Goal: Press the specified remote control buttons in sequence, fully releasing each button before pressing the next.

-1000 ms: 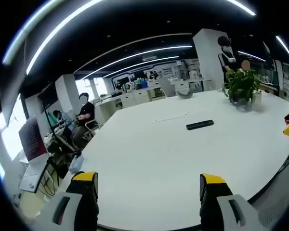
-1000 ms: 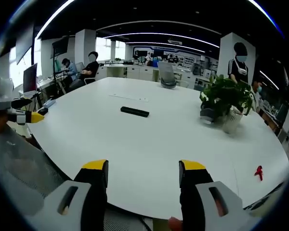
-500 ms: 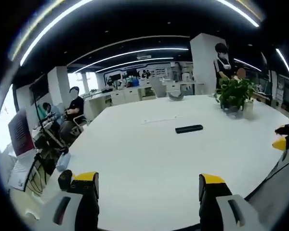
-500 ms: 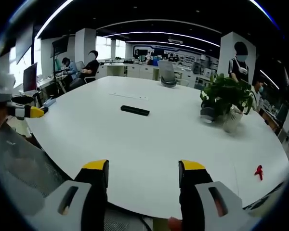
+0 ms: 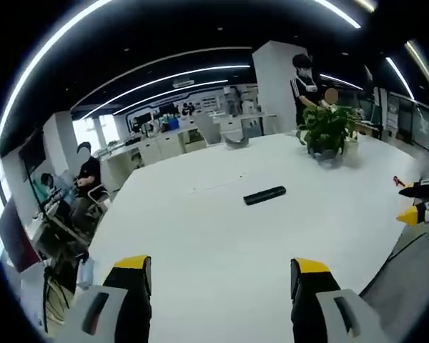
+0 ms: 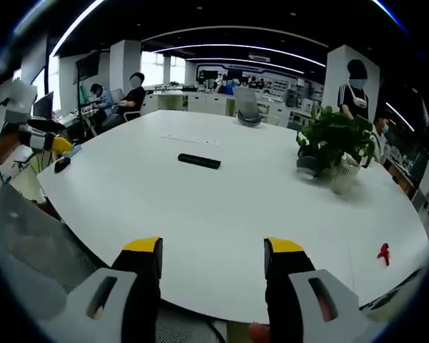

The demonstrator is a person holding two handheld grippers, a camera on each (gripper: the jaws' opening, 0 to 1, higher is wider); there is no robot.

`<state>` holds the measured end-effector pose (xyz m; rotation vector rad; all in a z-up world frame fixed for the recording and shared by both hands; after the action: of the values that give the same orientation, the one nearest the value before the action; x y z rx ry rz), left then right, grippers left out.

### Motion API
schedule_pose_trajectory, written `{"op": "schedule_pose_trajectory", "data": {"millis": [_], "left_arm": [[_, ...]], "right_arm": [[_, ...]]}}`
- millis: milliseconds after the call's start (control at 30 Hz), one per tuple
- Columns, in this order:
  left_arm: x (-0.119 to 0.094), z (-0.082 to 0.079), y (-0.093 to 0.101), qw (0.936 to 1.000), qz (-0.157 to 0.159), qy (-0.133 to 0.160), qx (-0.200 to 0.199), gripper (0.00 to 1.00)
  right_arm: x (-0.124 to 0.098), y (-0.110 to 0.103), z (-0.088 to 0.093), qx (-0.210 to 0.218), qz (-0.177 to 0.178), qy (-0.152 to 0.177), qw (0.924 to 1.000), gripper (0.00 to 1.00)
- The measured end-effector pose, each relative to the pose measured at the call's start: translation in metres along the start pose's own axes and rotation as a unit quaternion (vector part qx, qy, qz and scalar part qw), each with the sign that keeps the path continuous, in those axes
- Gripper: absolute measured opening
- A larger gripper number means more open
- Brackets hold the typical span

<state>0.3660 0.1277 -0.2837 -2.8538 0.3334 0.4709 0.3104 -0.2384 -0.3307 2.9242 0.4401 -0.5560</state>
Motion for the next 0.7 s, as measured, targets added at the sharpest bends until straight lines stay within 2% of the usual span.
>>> {"op": "schedule_pose_trajectory", "data": {"millis": [367,700], "left_arm": [[0.034,-0.029,0.003,0.9958,0.070,0.001,0.059,0.83],[0.074,-0.054,0.006,0.9893,0.118,0.007,0.086,0.83]], "right_arm": [[0.001,-0.001,0.001,-0.001,-0.002,-0.009,1.0000,0.57],[0.001,0.000,0.003,-0.001,0.000,-0.017,0.9999,0.55]]}}
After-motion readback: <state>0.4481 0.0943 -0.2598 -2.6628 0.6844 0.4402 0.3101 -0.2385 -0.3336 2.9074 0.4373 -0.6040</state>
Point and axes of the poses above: the point that each gripper's makers call its tool centre point, and the gripper's own axes: x roughly forward along the fingers, y roughly to its right, z roughly out of its underside, the point moved 8 cm from there along -x, roughly backward along the fingers, and after that the axes turned 12 degrees about y, right-handed, at the moved point
